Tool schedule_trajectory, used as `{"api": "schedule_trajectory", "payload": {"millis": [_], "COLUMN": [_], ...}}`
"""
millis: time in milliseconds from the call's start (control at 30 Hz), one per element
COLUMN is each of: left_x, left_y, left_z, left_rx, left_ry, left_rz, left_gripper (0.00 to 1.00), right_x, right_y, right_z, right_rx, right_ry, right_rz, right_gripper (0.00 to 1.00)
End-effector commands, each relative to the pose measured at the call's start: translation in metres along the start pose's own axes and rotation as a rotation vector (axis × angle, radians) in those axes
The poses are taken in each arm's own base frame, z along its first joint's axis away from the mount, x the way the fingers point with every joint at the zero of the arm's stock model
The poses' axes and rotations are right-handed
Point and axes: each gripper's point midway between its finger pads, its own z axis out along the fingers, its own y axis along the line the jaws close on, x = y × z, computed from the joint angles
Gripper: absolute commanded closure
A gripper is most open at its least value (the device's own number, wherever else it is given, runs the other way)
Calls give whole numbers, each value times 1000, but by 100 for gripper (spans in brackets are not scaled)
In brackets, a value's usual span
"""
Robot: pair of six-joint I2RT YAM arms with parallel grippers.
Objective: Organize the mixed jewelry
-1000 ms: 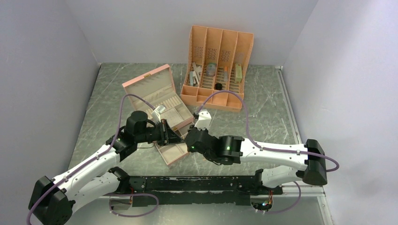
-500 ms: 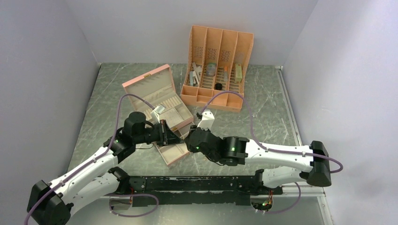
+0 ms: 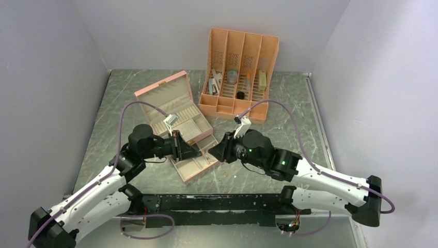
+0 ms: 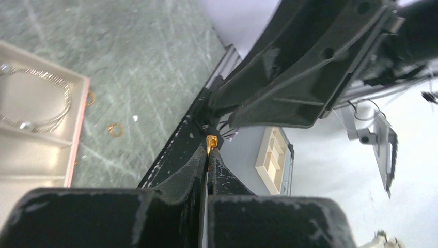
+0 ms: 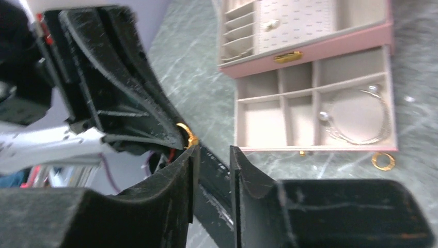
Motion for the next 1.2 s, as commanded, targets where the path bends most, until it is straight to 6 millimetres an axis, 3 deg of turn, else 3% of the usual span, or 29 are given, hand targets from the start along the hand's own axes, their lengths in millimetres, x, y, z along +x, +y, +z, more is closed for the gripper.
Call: {"api": "schedule_trajectory", "payload": {"millis": [0, 133, 400, 667, 1167], "left_x": [-6, -4, 2, 6, 4], "left_y": [-41, -60, -81, -90, -93], "left_z": [-6, -11, -22, -28, -29], "left_rx": [198, 293, 406, 461, 480], "left_ry": [0, 20, 51, 58, 45], "left_rz": [134, 164, 206, 225, 217], "left_gripper": [95, 95, 95, 95, 95], "right_x": [7, 5, -5, -12, -8], "right_y": [45, 68, 85, 92, 95], "right_z": [-15, -27, -45, -54, -48], "right_rx": [-294, -447, -556, -598, -609], "right_ry": [60, 44, -5, -40, -15], "right_rz": [-41, -49, -58, -56, -63], "right_gripper": [64, 62, 59, 58, 61]}}
